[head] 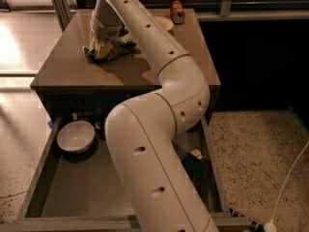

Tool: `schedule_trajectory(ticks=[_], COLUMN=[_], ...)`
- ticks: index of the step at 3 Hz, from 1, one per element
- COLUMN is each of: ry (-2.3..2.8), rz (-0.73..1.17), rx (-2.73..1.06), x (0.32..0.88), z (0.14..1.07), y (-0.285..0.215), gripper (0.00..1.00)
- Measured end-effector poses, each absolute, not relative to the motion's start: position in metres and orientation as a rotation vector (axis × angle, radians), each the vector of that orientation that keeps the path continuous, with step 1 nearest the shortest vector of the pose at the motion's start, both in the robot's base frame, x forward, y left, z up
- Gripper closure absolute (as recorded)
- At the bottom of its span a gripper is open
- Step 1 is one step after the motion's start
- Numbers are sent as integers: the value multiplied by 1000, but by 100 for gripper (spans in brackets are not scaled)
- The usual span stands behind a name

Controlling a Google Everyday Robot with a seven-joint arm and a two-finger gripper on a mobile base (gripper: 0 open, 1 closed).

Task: Place green jalapeno chip bag into top drawer

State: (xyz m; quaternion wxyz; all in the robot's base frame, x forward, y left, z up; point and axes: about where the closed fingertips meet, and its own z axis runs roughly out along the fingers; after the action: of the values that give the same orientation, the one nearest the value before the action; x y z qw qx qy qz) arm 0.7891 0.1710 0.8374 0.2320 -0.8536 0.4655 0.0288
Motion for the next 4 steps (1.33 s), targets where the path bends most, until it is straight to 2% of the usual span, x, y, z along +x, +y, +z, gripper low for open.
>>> schedule_trajectory(ticks=[2, 4], ry=[1396, 1449], rz=[0, -51], rx=[-2258, -2210], x=[787, 762], z=[880, 908], y=[127, 94], gripper=[100, 100])
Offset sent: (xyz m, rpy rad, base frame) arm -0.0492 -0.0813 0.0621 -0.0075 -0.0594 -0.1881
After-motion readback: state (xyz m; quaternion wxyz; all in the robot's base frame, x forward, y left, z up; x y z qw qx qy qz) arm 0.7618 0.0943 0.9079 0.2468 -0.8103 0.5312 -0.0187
